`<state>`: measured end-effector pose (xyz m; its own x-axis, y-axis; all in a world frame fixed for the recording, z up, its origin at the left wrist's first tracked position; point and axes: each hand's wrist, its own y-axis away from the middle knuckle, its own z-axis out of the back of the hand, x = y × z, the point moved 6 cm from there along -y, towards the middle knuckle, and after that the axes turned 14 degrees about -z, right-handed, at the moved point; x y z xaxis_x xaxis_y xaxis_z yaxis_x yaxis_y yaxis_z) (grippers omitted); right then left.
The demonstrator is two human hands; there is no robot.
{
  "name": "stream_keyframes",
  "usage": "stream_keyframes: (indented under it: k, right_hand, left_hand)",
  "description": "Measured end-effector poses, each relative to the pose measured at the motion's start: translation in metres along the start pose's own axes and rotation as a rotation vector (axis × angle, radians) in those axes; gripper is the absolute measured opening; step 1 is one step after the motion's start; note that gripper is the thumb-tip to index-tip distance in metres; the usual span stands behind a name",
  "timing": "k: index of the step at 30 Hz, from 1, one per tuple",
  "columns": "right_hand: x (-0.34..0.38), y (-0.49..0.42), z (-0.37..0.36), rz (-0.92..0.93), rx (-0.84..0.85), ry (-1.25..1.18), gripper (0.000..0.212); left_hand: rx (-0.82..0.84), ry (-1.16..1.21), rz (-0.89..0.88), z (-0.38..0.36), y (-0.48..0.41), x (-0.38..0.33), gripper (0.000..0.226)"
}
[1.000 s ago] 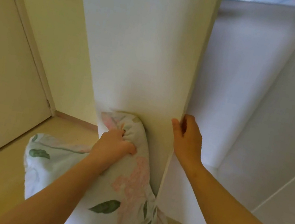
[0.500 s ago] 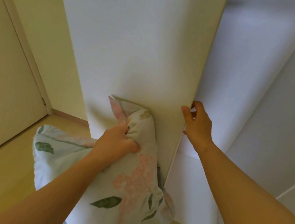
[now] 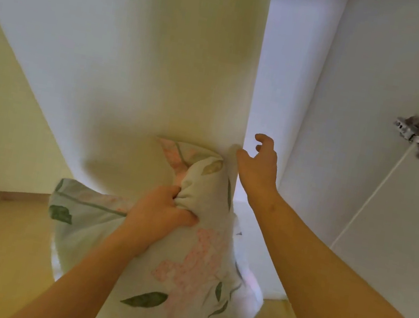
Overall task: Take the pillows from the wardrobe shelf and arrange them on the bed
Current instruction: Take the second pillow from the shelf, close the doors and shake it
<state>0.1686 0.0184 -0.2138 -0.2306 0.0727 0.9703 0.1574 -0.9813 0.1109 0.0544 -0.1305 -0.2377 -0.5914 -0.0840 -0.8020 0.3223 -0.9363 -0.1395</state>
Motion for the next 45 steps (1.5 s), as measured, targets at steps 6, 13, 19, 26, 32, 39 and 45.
stream_keyframes:
  k: [6, 13, 19, 26, 32, 39, 45]
  right_hand:
    - [-0.049, 0.046, 0.053, -0.2, -0.198, 0.006, 0.032]
    - [-0.096, 0.123, 0.155, -0.342, -0.563, -0.111, 0.007]
    - [-0.097, 0.172, 0.23, -0.336, -0.725, -0.136, 0.008]
    - [-0.095, 0.218, 0.318, -0.346, -0.861, -0.189, 0.031]
    - [-0.079, 0.213, 0.369, -0.342, -0.832, -0.096, 0.055]
    - [-0.079, 0.177, 0.396, -0.358, -0.691, -0.207, 0.069]
    - [-0.065, 0.163, 0.396, -0.31, -0.672, -0.155, 0.051]
  left_hand:
    - [0.252, -0.054, -0.229, -0.037, 0.0, -0.019, 0.043]
    - [0.599, -0.065, -0.324, -0.102, 0.027, -0.051, 0.025]
    - [0.707, -0.023, -0.461, -0.152, 0.048, -0.107, 0.027]
    - [0.849, 0.113, -0.514, -0.202, 0.074, -0.165, 0.025]
    - [0.826, 0.19, -0.505, -0.224, 0.077, -0.193, 0.024]
    - [0.73, 0.166, -0.459, -0.229, 0.063, -0.2, 0.028]
    - [0.593, 0.139, -0.416, -0.216, 0.048, -0.189, 0.032]
